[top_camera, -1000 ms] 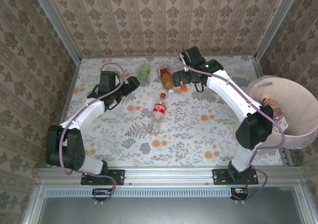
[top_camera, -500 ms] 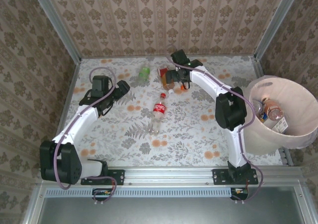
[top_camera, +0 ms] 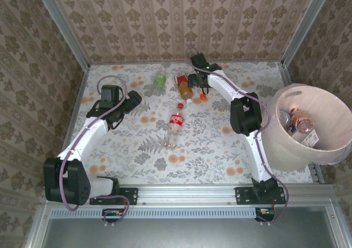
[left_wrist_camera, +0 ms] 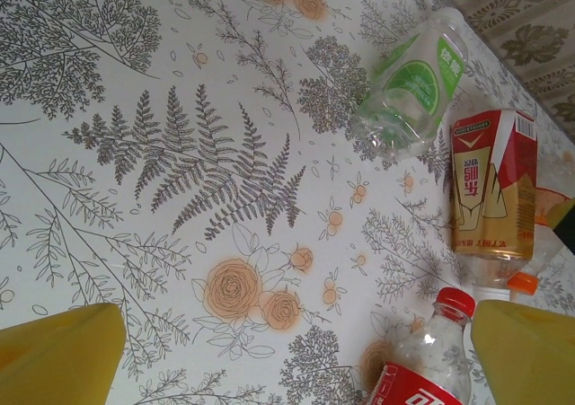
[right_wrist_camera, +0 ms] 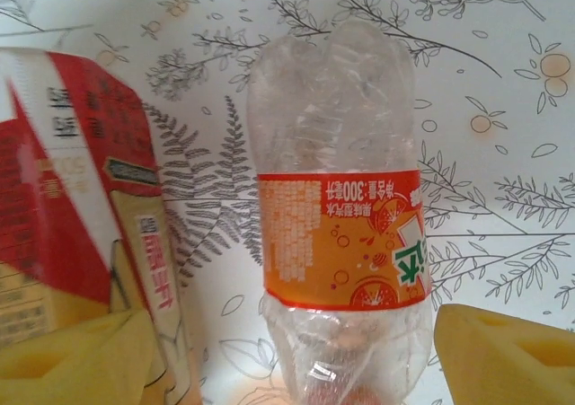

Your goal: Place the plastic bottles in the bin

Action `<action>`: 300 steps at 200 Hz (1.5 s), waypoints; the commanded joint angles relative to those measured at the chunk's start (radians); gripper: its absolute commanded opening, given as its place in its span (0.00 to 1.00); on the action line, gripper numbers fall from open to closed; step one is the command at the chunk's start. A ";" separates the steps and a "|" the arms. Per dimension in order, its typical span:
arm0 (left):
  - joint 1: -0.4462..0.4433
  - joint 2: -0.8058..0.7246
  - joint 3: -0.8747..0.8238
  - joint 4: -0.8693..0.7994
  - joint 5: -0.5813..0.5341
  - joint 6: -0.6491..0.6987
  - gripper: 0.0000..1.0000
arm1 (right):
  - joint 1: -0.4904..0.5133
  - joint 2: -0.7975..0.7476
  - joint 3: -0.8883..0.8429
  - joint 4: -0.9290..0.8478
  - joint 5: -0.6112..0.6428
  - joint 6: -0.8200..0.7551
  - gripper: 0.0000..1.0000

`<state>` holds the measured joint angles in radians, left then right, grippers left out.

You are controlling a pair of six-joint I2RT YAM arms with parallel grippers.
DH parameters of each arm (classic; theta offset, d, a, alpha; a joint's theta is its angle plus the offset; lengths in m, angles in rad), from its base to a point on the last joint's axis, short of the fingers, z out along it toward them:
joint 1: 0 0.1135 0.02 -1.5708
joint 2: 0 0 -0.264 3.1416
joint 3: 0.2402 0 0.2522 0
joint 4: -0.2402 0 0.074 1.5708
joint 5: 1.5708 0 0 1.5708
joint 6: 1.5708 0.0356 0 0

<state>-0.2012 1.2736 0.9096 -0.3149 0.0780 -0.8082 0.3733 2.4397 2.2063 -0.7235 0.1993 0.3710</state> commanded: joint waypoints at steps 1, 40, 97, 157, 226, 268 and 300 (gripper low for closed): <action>0.006 -0.020 0.000 -0.025 -0.011 0.006 1.00 | -0.015 0.056 0.071 -0.061 0.026 0.022 0.79; 0.008 -0.005 0.004 -0.021 -0.004 0.007 1.00 | -0.025 0.163 0.218 -0.150 0.006 -0.005 0.79; 0.007 0.016 0.015 -0.022 0.015 0.013 1.00 | -0.028 0.274 0.421 -0.258 0.010 -0.047 0.67; 0.005 0.057 0.018 0.016 0.069 0.013 1.00 | -0.012 -0.054 0.021 -0.056 0.000 -0.141 0.55; -0.015 0.082 0.028 0.043 0.091 0.015 1.00 | -0.003 -0.524 -0.418 0.097 -0.088 -0.186 0.51; -0.057 0.123 0.064 0.056 0.099 0.020 1.00 | -0.002 -0.726 -0.505 0.096 -0.125 -0.219 0.49; -0.087 0.159 0.103 0.056 0.101 0.026 1.00 | -0.002 -0.852 -0.526 0.069 -0.144 -0.239 0.48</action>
<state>-0.2687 1.4090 0.9611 -0.2756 0.1646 -0.8074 0.3656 1.6848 1.7012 -0.6353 0.0895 0.1661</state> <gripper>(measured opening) 0.999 0.512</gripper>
